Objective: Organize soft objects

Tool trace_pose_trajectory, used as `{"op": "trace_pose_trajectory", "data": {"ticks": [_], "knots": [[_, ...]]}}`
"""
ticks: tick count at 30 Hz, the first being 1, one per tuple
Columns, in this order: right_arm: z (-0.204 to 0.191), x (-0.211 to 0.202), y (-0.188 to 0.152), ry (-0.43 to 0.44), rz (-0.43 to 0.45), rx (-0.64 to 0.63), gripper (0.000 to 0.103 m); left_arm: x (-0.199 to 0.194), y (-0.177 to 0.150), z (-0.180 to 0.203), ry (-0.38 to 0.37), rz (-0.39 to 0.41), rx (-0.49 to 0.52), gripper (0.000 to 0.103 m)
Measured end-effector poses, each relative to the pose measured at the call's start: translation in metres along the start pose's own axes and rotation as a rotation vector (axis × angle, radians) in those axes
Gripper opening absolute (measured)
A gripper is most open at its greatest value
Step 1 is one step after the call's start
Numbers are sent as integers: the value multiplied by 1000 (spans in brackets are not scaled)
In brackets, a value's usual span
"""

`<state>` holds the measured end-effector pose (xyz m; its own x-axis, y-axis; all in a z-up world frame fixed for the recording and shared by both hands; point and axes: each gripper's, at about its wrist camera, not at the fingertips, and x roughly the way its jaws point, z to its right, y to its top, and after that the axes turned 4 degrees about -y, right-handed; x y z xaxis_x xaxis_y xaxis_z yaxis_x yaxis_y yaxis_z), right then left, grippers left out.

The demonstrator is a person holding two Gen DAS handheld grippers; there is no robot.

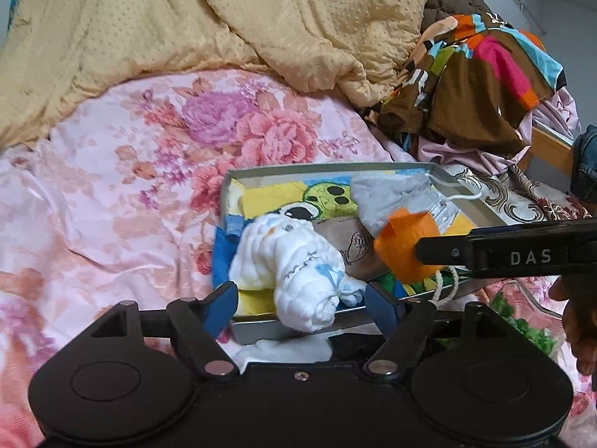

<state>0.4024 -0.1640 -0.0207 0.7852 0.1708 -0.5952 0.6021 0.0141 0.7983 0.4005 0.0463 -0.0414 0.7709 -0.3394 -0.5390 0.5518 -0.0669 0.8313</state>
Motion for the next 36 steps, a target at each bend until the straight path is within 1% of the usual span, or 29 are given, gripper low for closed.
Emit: {"op": "trace_pose_trajectory", "data": {"ticks": [3,7,12,17,21,25,28,32,36], "knots": [[1,-13,-1,-11,15,-2,88,-22,-1,4,26,12,-6,81],[-2,-32,-7,-20,39,-13,91,-47,-3,10,54,28,-29,81],[-6,-74,-17,2,135,-39,98,-85,-9,19,81,83,-60,84],[-4,-121,-28,13,234,-75,103,-124,-13,31,118,174,-83,94],[-3,-153,-35,27,276,-89,103,-160,-19,41,141,228,-101,100],[-1,-180,-39,52,301,-63,103,-190,-27,50,174,236,-109,102],[0,-198,-44,74,319,-61,103,-209,-36,56,185,240,-121,102],[-2,-221,-55,98,337,-90,103,-233,-51,64,187,245,-151,102],[-3,-238,-70,136,340,-141,103,-250,-68,74,177,253,-138,102]]}}
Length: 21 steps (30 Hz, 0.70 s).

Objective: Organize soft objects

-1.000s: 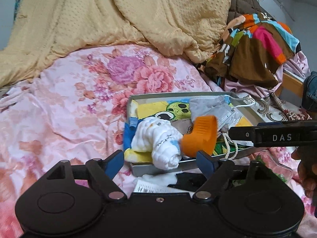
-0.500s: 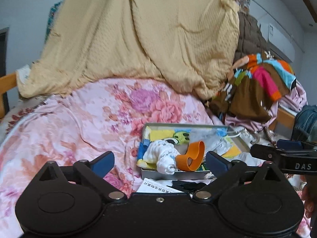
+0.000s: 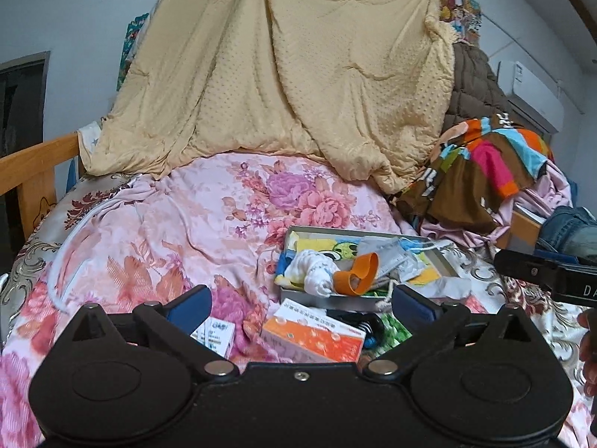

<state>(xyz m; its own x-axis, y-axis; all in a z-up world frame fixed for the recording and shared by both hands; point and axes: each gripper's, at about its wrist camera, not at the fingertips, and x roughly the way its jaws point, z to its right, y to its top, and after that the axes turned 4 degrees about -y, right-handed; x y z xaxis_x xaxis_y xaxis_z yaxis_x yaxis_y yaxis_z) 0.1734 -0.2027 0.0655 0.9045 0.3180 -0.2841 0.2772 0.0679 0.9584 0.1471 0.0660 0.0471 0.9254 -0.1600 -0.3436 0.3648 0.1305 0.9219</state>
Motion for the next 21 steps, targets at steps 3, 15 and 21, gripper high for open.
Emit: {"op": "trace_pose_trajectory", "data": {"ticks": [3,15,21], "knots": [[-2,-17,-13,34,12,-61,103,-10,-16,0,-13,-11,-13,102],[-13,-17,-40,132,-63,-154,103,2,-34,14,2,-131,51,102],[-19,-9,-52,154,-105,-154,103,12,-37,11,39,-170,56,102]]}}
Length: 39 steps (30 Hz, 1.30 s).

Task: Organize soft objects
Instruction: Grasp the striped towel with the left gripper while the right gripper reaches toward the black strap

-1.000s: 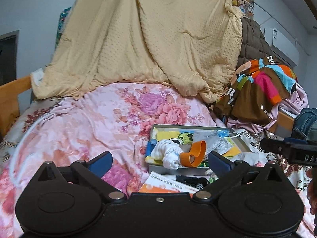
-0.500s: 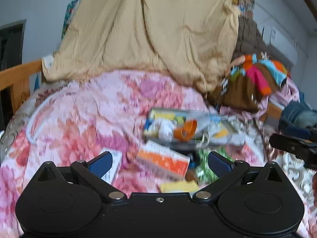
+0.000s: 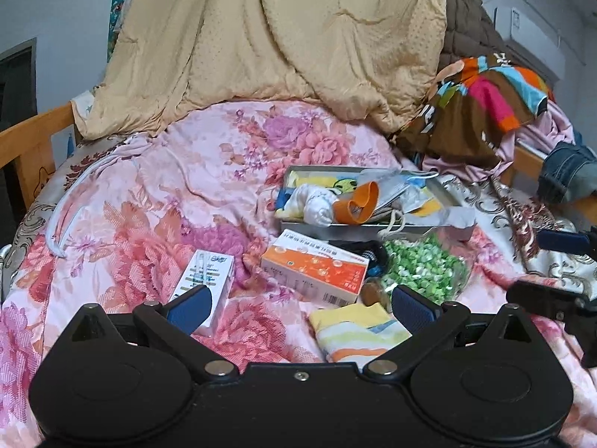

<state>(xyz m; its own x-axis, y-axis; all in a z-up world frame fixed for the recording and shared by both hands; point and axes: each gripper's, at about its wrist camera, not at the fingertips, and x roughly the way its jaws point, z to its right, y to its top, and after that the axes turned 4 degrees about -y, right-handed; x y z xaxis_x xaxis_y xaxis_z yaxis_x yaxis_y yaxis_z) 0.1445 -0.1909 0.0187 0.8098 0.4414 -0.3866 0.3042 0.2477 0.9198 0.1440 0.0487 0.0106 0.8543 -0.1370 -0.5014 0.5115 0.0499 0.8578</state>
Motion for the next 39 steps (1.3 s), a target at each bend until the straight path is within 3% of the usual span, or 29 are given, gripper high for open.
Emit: {"op": "trace_pose_trajectory", "data": {"ticks": [13,22,27,31,39], "knots": [[-20,26,-25,46,-92,13,103,16,-5,-4,50,-61,-7,102],[-25,45,-47,59,-172,5,103,30,-9,9,28,-118,60,102],[-15,51,-52,31,-202,-33,103,40,-14,11,18,-160,65,102],[-2,59,-49,-6,-232,-138,103,46,-17,13,2,-184,71,102],[40,88,-24,-41,-234,-114,103,62,-25,34,-82,-250,178,102]]}}
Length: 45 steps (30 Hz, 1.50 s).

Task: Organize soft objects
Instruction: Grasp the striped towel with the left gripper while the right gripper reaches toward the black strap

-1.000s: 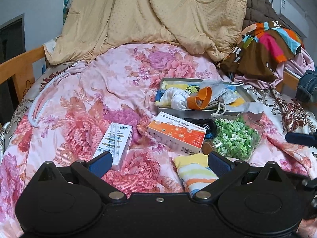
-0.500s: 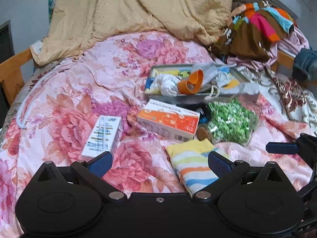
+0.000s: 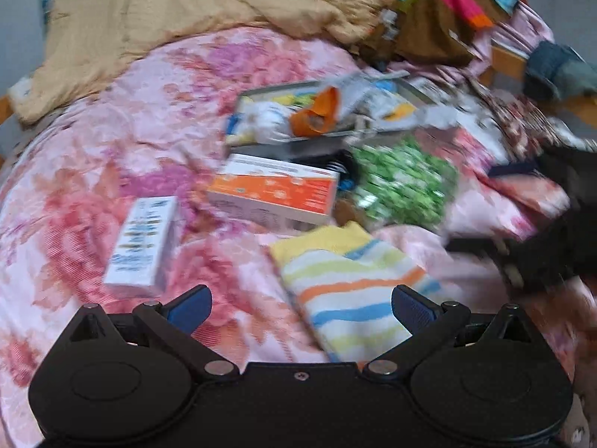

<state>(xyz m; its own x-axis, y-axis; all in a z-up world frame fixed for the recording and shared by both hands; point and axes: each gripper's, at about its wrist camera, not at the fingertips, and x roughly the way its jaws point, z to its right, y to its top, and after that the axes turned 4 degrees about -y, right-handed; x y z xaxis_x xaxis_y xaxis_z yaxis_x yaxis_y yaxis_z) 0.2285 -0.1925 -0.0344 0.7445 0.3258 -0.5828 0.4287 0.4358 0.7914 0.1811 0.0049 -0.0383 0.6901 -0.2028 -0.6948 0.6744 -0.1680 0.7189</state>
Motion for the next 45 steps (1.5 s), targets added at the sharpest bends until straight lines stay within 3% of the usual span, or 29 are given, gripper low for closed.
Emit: {"op": "trace_pose_trajectory", "data": {"ticks": [5,9,12,18,24,28,31,33,35,38,45], "knots": [[14,30,29,2,-17,-61,103,9,3,31,-58,-15,201,102],[11,51,44,16,-53,-198,103,28,-4,44,-71,-51,381,102],[7,69,53,7,-94,-306,103,46,-6,43,-95,-87,447,102],[3,95,66,11,-141,-425,103,70,-4,29,-191,-112,415,102],[-5,114,82,52,-186,-497,103,84,-8,21,-258,-84,424,102],[-15,128,88,85,-230,-585,103,87,-8,21,-252,-33,442,101],[-21,140,93,96,-248,-630,103,89,-2,11,-214,-7,395,92],[-23,149,98,99,-270,-656,102,94,2,1,-203,-13,339,91],[-25,159,104,104,-309,-689,96,100,6,-9,-233,-39,262,91],[-28,171,107,109,-365,-750,85,101,4,-9,-252,-44,257,91],[-33,196,110,138,-453,-811,84,101,1,-15,-321,-77,212,93]]}}
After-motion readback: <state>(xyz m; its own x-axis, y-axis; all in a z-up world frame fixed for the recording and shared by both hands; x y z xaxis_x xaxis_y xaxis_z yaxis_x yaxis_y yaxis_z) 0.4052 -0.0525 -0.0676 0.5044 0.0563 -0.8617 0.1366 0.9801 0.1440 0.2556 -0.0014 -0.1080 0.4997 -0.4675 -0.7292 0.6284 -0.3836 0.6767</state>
